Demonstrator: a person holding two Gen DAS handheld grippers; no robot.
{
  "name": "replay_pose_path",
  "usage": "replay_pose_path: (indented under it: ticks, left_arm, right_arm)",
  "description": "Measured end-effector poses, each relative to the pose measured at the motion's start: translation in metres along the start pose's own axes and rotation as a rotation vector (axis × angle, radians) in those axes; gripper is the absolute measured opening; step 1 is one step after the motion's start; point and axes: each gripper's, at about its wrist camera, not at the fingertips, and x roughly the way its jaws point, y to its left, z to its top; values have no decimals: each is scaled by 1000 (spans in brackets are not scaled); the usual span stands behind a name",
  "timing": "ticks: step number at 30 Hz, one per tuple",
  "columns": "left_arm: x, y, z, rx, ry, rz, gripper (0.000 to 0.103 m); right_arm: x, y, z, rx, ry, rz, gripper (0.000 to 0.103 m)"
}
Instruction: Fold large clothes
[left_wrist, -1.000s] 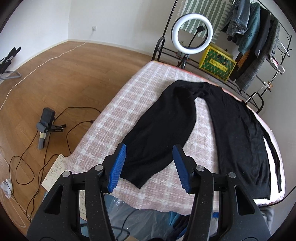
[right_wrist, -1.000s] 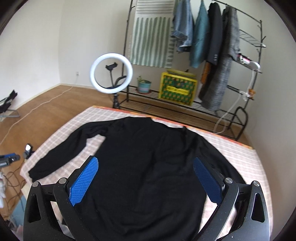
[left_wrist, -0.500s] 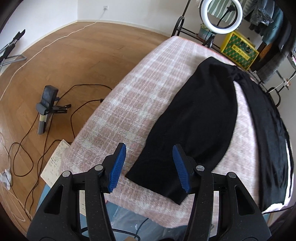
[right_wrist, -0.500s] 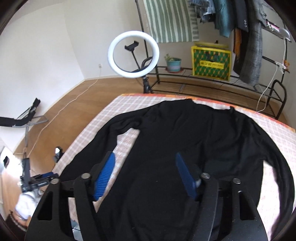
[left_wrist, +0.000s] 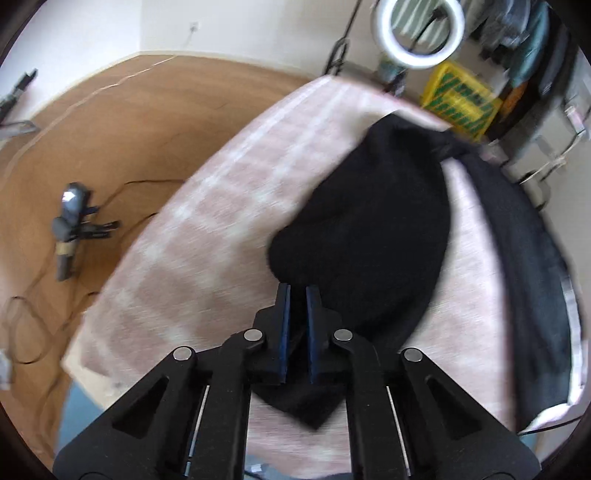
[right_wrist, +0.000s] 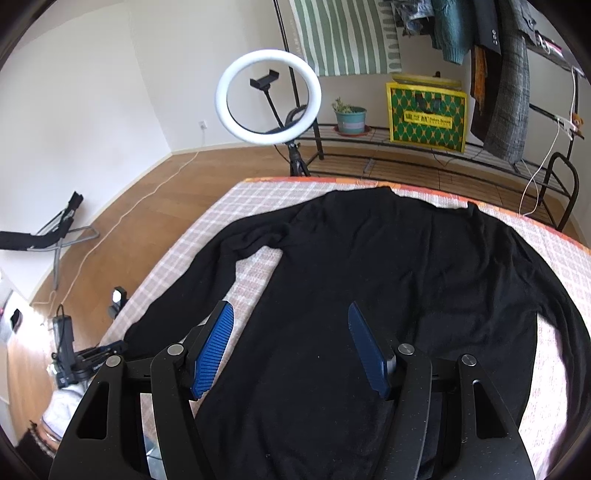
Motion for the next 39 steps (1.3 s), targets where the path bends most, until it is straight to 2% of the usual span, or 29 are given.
replay_pose_path:
  ticks: [4, 9, 12, 14, 16, 20, 21, 24, 26, 29, 32, 33, 34, 35, 37, 39]
  left_arm:
    - [-39, -36, 10, 29, -101, -170, 5]
    - [-77, -94, 6, 188, -162, -277, 5]
    - [-85, -117, -3, 249, -159, -325, 5]
    - [-85, -127, -11, 276, -148, -343, 5]
    - [-81, -134, -18, 304, -130, -343, 5]
    - [-72, -135, -28, 313, -101, -347, 5]
    - [-72, -135, -31, 309, -100, -352, 5]
    - [-74, -134, -35, 303, -99, -369, 5]
    - [-77, -135, -39, 320, -102, -367, 5]
    - [-79, -135, -42, 345, -104, -366, 5]
    - [-80, -136, -45, 358, -96, -371, 5]
    - [-80, -137, -46, 370, -94, -365, 5]
    - [-79, -137, -48, 381, -93, -358, 5]
    - [-78, -138, -50, 392, -91, -350, 5]
    - [-76, -139, -53, 402, -82, -346, 5]
    - [-78, -143, -57, 425, -82, -342, 5]
  right_arm:
    - [5, -4, 7, -13, 26, 25, 64]
    - [28, -12, 30, 34, 100, 168, 64]
    - [55, -9, 49, 59, 137, 234, 64]
    - [79, -3, 59, 77, 177, 292, 64]
    - [106, 8, 66, 81, 217, 330, 58]
    - [164, 34, 77, 96, 291, 410, 58]
    - [177, 39, 78, 101, 307, 414, 58]
    - [220, 50, 78, 112, 355, 357, 58]
    - [242, 52, 78, 150, 381, 363, 58]
    - [265, 61, 83, 162, 391, 369, 52]
    - [282, 69, 89, 144, 397, 334, 37]
    - [282, 70, 90, 146, 402, 329, 27]
    - [286, 70, 91, 147, 408, 325, 14]
    - [288, 71, 93, 148, 410, 319, 7]
    - [289, 67, 95, 141, 411, 293, 2]
    - [281, 62, 98, 114, 390, 255, 1]
